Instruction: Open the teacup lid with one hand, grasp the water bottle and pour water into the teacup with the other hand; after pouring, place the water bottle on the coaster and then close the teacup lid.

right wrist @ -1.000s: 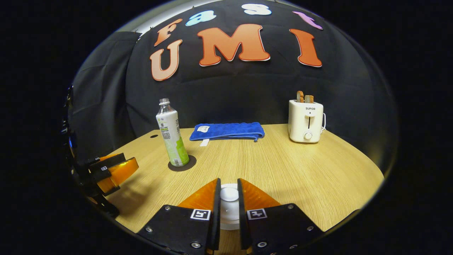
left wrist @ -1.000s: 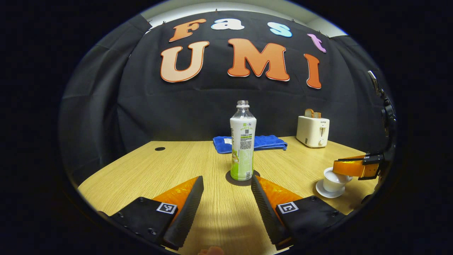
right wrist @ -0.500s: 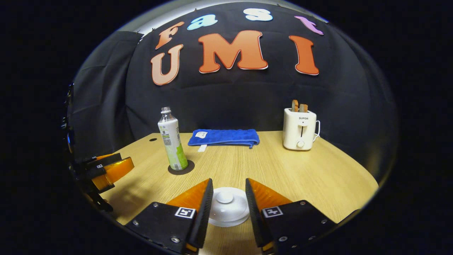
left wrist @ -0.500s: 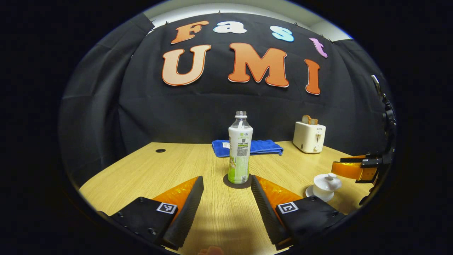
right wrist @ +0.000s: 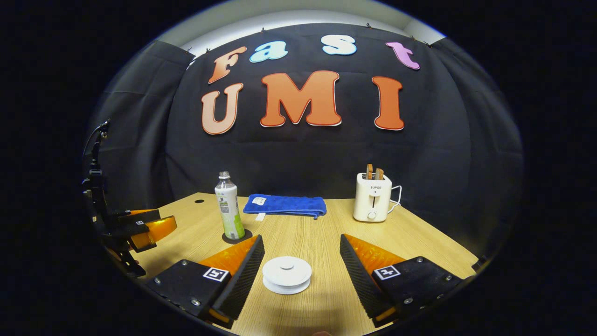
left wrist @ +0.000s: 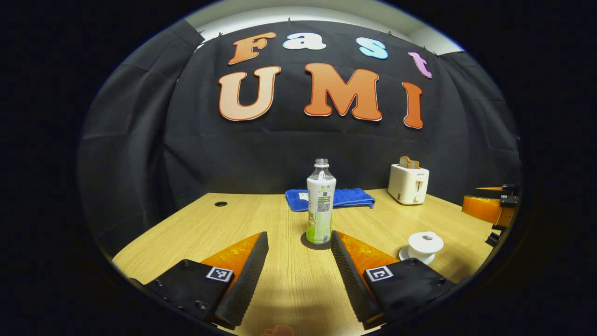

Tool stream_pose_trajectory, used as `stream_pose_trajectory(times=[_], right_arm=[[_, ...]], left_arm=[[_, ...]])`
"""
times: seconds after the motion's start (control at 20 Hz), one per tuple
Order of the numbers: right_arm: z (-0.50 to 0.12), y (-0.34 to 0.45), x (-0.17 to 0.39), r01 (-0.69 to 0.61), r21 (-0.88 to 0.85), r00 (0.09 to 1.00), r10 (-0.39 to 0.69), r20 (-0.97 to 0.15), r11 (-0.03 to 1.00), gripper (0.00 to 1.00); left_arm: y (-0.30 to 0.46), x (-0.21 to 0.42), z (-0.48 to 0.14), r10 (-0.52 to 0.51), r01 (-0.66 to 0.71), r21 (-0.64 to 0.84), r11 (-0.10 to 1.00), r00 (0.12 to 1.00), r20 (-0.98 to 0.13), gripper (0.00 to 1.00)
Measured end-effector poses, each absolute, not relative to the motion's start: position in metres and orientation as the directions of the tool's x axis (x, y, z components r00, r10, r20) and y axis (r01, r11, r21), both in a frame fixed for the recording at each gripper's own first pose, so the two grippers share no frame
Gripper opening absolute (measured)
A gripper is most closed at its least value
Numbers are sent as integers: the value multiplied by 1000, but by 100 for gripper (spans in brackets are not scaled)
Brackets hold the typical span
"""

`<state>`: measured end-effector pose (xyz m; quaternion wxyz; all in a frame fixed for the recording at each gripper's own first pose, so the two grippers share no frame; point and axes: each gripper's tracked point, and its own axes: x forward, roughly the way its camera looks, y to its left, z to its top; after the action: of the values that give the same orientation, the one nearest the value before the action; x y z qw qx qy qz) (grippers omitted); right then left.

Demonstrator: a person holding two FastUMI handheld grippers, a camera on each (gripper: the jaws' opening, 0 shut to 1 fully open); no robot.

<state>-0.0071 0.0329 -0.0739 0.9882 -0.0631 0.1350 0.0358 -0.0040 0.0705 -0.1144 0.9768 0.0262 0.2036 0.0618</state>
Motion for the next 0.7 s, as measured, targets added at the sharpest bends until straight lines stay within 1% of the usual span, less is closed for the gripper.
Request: stream_pose_trajectory(times=[0.25,0.7], right_arm=[[-75,29,-8,-78,-107,960,46,-276,991,97],[-73,23,-7,-57,-114,961,24,-275,992,97]], left_arm=[[68,-5,-113,133,-115,69,991,910,-392,88],[65,-9,-115,122,-103,68,992,909,-398,87]])
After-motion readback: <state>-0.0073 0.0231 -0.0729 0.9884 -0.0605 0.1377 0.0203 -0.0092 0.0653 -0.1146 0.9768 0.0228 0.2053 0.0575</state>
